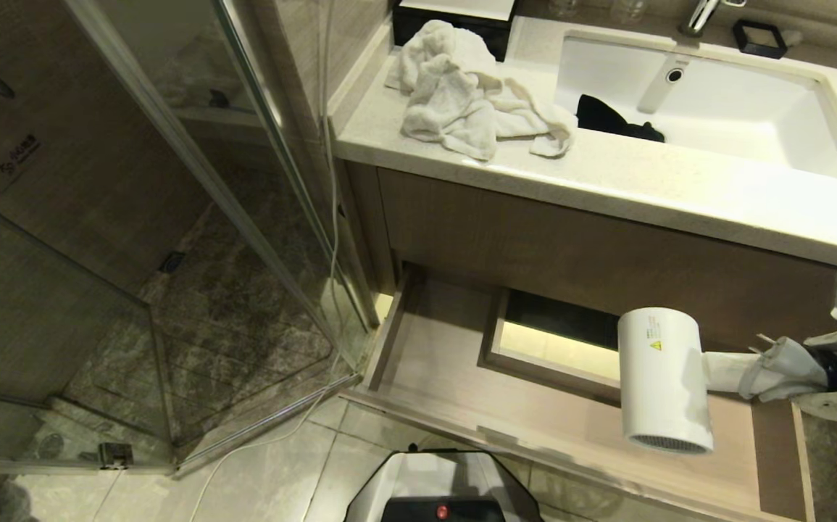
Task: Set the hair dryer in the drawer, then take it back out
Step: Put it into the drawer
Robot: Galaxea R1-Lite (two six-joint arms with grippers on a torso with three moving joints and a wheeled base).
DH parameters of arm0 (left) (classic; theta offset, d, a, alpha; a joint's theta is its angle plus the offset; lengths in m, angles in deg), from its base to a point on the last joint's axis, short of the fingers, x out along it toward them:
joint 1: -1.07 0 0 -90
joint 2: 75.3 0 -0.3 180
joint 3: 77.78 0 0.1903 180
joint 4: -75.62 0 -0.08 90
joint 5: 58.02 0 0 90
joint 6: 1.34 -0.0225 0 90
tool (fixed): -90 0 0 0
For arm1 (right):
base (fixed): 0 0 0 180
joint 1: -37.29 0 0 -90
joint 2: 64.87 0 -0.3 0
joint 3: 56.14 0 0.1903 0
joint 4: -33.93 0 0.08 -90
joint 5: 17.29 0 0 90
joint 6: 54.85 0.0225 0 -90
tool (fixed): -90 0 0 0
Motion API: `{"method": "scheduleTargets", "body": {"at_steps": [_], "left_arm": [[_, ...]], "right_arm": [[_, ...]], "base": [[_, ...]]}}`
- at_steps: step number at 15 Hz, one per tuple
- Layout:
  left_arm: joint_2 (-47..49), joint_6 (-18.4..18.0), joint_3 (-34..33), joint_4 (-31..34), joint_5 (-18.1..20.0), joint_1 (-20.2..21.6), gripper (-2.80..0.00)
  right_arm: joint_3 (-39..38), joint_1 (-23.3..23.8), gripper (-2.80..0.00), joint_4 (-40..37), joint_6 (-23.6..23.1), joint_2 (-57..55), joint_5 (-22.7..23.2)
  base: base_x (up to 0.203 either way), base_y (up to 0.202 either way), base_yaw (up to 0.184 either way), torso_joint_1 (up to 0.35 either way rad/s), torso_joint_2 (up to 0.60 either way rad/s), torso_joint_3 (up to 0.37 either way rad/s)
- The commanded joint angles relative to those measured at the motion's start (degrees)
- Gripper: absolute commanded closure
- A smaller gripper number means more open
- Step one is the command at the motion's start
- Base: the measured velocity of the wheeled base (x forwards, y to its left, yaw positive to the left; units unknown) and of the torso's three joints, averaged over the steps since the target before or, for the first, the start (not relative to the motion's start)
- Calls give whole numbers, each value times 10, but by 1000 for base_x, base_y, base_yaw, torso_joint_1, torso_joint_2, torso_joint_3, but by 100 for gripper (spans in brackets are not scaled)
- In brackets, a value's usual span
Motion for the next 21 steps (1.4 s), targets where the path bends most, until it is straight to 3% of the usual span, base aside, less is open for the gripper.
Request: {"method": "scheduleTargets", "body": {"at_steps": [1, 8, 21], "left_arm": [[0, 0, 0, 0, 0, 0, 0], [0, 0, -1, 0, 0, 0, 0], [0, 0, -1, 0, 0, 0, 0]], "right_arm": [[-2, 0, 0, -2, -3, 0, 0], [-4, 4, 0, -8, 2, 4, -27], [-14, 4, 0, -1, 2, 11, -29]], "base": [[0, 0, 0, 0, 0, 0], [1, 4, -18, 0, 1, 0], [-3, 17, -165, 2, 4, 3]]}}
